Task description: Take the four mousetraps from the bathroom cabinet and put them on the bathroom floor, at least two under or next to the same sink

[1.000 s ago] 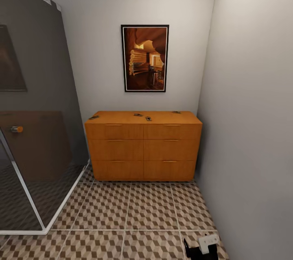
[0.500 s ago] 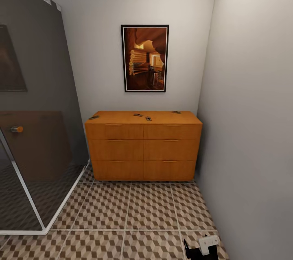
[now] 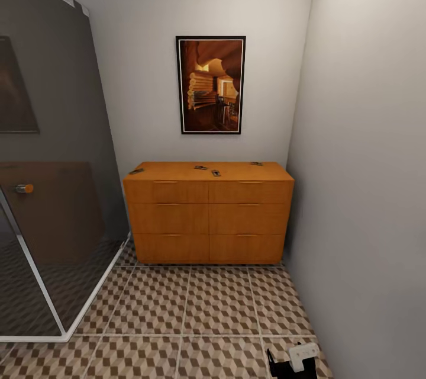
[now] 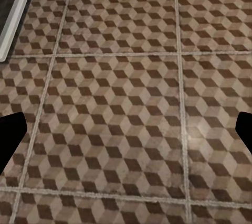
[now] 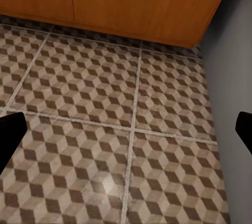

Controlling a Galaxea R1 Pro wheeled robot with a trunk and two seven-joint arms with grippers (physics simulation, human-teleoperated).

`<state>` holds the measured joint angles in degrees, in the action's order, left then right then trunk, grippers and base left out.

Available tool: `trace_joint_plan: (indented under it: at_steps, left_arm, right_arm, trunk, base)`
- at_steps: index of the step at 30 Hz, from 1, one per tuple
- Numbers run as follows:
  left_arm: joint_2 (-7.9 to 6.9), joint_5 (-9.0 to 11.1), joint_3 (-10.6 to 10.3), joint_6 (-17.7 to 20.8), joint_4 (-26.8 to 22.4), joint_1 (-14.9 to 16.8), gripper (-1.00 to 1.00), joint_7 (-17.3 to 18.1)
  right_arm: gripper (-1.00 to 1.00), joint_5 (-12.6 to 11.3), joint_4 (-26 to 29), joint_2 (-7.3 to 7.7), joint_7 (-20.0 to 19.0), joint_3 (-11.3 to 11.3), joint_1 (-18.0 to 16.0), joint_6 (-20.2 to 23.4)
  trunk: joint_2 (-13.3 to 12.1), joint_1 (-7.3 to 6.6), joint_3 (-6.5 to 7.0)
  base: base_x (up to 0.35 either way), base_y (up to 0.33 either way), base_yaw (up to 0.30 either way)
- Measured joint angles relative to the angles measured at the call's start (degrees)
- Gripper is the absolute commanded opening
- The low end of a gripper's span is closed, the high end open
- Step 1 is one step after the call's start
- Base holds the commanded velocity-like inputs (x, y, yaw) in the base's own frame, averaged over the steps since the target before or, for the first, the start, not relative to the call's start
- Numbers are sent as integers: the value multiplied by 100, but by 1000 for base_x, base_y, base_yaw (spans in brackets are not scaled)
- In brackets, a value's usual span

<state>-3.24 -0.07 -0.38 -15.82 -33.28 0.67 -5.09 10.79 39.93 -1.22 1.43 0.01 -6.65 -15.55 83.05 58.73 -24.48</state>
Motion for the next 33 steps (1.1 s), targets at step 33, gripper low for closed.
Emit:
trace_joint_plan:
  at_steps: [33]
  left_arm:
    - [-41, -7, -12, -713, 1310, 0, 100, -6]
  right_arm:
    - [100, -18, 2586, -16, 770, -14, -193, 2578]
  trunk:
    - [0, 0, 1]
  base:
    - [0, 0, 0]
